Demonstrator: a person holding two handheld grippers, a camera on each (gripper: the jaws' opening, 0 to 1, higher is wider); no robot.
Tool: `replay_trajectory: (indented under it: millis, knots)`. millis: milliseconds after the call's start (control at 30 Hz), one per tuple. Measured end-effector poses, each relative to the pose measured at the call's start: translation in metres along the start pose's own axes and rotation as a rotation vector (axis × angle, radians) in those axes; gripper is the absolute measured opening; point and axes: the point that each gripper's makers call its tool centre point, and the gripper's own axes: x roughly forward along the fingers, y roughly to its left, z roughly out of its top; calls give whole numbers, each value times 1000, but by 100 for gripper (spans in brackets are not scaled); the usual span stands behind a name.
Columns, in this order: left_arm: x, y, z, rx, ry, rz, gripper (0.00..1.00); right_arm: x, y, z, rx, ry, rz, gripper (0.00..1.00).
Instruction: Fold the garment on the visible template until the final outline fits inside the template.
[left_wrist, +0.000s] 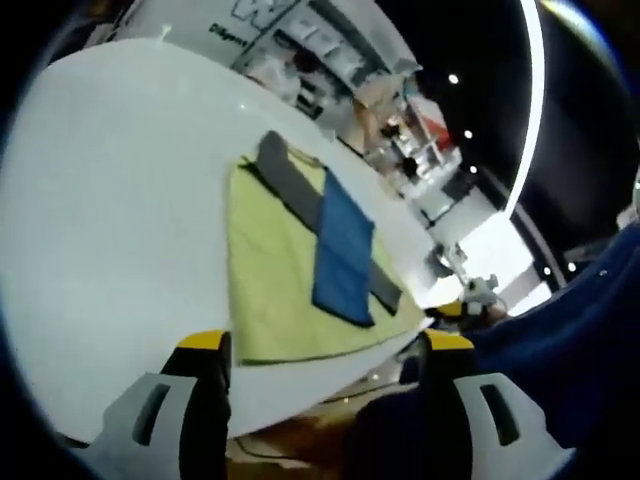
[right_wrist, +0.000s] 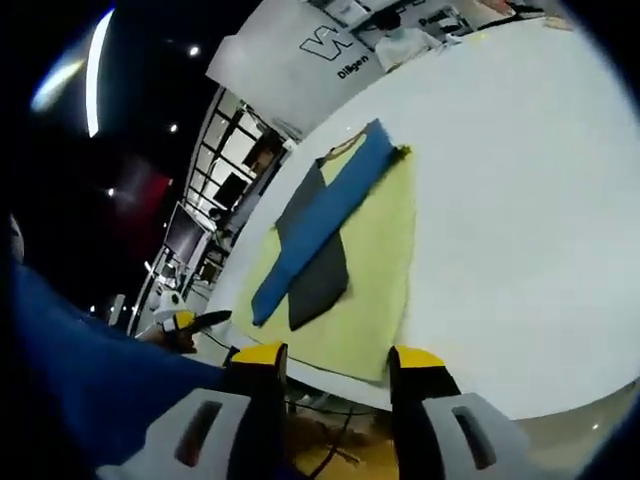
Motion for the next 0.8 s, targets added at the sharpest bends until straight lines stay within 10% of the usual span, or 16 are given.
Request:
replay_trajectory:
  millis: [433,800]
  knots:
    - [24,-1,26,-87,-120,-25,66,23,1,14,64,-56,21,29]
    - [11,5,12,-91,-102,-29,55,18,-6,1,98,-47,11,18]
